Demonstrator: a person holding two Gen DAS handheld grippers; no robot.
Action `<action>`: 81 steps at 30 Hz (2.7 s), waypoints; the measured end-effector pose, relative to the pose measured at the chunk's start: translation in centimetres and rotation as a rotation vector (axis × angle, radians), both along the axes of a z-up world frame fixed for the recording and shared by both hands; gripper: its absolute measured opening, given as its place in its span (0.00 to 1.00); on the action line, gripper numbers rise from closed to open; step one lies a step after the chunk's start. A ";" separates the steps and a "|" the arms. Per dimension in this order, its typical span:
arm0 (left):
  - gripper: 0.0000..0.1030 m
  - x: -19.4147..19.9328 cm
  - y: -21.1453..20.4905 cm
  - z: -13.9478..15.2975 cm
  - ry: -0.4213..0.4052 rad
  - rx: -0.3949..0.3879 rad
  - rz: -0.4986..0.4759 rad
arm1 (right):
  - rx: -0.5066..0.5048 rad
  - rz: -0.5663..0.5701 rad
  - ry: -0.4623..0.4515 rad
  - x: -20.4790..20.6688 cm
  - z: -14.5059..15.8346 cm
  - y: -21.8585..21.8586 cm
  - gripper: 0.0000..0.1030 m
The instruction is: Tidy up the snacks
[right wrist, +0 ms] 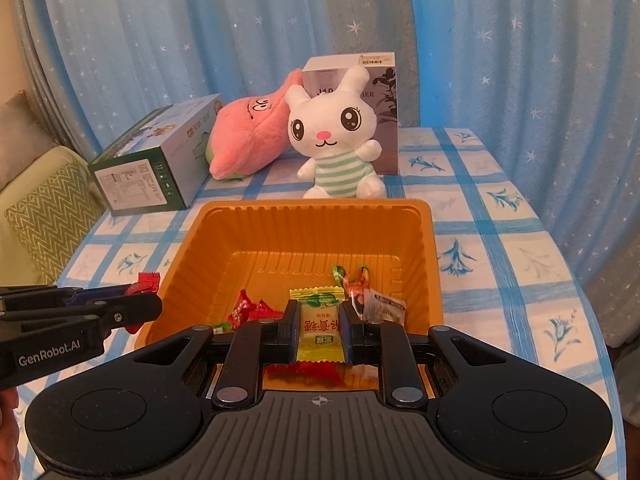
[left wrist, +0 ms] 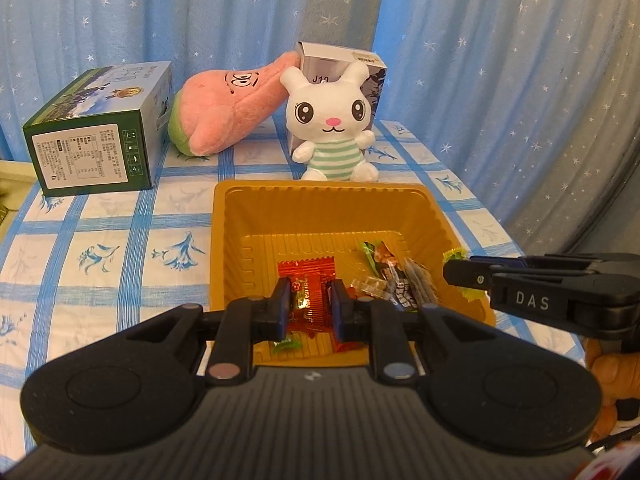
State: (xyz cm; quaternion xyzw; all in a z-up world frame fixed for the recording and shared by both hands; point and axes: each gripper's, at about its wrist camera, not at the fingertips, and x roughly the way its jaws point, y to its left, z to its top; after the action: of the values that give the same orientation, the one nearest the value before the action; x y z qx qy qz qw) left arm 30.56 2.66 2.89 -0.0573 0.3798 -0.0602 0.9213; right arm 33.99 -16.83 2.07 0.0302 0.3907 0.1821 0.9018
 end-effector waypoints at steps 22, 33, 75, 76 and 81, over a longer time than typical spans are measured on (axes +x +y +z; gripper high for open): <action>0.18 5.7 1.0 -1.7 0.026 0.025 -0.004 | 0.061 -0.021 0.041 6.2 -1.3 1.9 0.20; 0.42 6.2 1.3 -2.3 0.013 0.020 0.021 | 0.068 -0.035 0.053 6.4 -1.7 2.0 0.20; 0.94 -7.0 2.6 -1.5 -0.015 -0.011 0.104 | 0.084 -0.126 0.078 -3.9 -1.5 -3.6 0.72; 0.95 -7.7 2.4 -1.3 -0.018 -0.016 0.105 | 0.073 -0.123 0.075 -4.7 -1.3 -3.8 0.72; 0.98 -11.0 0.9 0.2 -0.030 -0.004 0.103 | 0.044 -0.119 0.086 -8.5 -0.7 -4.6 0.72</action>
State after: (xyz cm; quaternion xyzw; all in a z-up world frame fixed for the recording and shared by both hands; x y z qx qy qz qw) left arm 19.54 3.58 3.04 -0.0778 0.3625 -0.0142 0.9286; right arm 25.46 -21.38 1.37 0.0812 0.4226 0.1353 0.8925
